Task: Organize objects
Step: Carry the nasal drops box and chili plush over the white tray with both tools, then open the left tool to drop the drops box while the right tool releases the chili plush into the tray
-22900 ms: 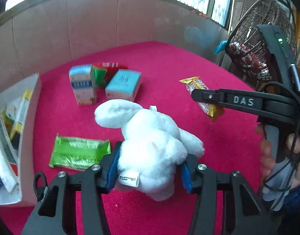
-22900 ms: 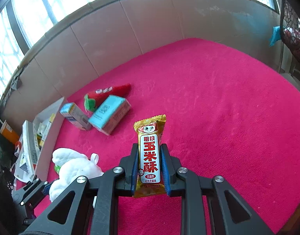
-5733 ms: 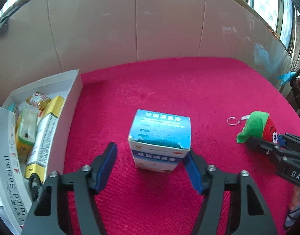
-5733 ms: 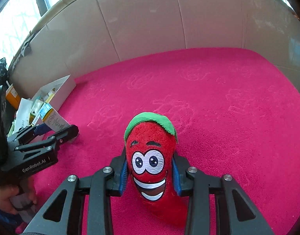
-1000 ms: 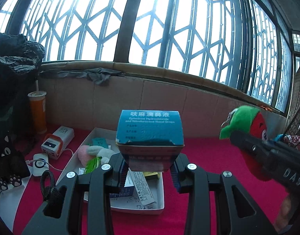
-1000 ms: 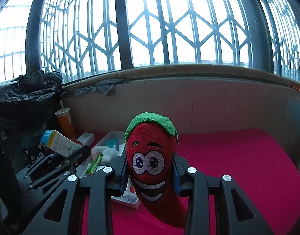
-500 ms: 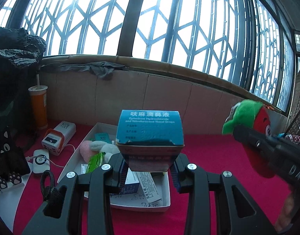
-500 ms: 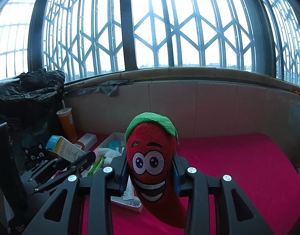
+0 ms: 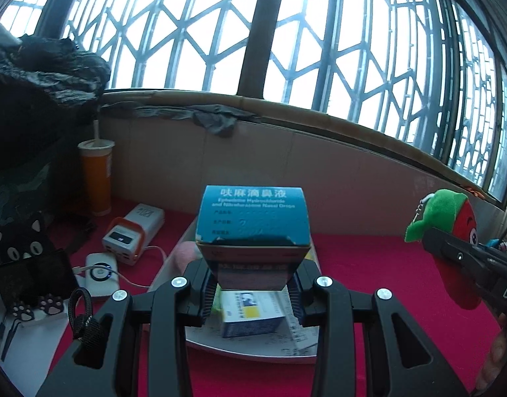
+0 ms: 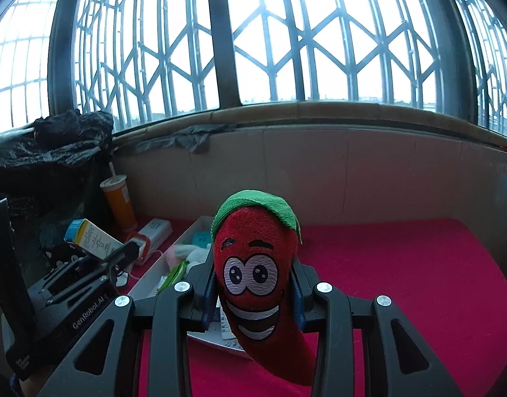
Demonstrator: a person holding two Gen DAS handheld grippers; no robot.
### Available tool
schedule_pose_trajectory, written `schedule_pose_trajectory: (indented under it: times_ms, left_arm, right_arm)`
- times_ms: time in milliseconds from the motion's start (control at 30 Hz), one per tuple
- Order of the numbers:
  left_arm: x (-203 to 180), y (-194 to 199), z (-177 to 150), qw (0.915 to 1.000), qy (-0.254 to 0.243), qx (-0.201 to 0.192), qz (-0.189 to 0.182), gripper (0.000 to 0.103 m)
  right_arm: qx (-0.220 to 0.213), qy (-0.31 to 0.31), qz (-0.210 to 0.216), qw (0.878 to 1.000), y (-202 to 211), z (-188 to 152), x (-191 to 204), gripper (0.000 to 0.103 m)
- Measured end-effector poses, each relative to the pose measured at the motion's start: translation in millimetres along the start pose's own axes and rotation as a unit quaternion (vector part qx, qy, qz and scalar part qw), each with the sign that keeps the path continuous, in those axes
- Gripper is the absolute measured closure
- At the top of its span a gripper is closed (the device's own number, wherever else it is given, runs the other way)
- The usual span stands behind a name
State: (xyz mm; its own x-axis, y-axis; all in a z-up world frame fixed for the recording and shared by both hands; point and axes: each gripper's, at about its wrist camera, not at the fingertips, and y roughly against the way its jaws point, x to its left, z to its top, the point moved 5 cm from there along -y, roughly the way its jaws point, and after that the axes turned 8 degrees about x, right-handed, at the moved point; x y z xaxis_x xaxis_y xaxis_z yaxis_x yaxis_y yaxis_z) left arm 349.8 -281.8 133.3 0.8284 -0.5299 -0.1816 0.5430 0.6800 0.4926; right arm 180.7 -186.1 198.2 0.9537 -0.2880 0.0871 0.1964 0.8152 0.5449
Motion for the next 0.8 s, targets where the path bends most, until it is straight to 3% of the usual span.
schedule_pose_trajectory:
  times_ms: [533, 800]
  left_arm:
    - [49, -35, 0, 0.9987, 0.007, 0.031, 0.039, 0.067]
    - [64, -69, 5, 0.9978, 0.019, 0.061, 0.021, 0.067]
  right_arm:
    - [0.035, 0.005, 0.011, 0.999, -64, 21, 28, 0.064]
    - [0.076, -0.006, 0.019, 0.997, -108, 23, 27, 0.064]
